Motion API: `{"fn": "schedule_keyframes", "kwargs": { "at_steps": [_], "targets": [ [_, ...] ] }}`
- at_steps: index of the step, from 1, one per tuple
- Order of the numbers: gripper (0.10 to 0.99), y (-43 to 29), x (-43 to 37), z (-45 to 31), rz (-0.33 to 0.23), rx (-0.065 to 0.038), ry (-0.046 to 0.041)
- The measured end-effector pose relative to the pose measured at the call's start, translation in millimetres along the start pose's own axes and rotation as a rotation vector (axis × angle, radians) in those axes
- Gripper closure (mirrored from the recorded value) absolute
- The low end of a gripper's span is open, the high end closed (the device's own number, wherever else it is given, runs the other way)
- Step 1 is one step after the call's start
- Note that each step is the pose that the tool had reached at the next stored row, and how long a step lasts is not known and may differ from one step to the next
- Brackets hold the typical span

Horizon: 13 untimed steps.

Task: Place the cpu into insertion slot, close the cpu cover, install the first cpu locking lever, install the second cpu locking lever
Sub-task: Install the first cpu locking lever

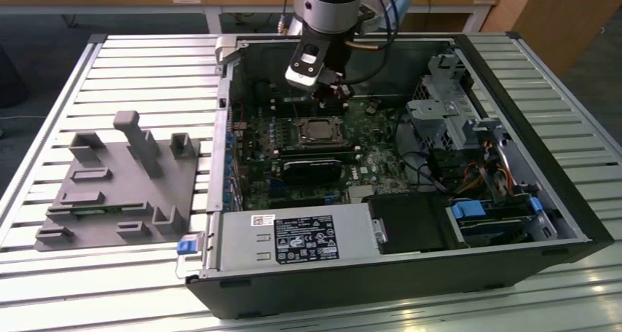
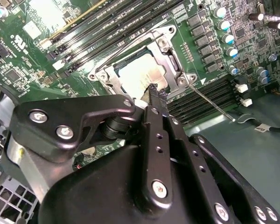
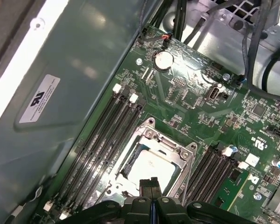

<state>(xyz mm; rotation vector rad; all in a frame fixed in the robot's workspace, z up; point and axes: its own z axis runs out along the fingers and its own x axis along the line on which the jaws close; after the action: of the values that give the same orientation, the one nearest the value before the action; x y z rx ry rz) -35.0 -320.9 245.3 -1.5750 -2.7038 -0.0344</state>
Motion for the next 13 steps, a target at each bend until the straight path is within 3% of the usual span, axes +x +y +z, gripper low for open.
{"fn": "schedule_keyframes", "kwargs": {
  "at_steps": [13],
  "targets": [
    [0.980, -0.1, -0.1, -0.1, -0.055, 0.001, 0.0006]
  ]
}}
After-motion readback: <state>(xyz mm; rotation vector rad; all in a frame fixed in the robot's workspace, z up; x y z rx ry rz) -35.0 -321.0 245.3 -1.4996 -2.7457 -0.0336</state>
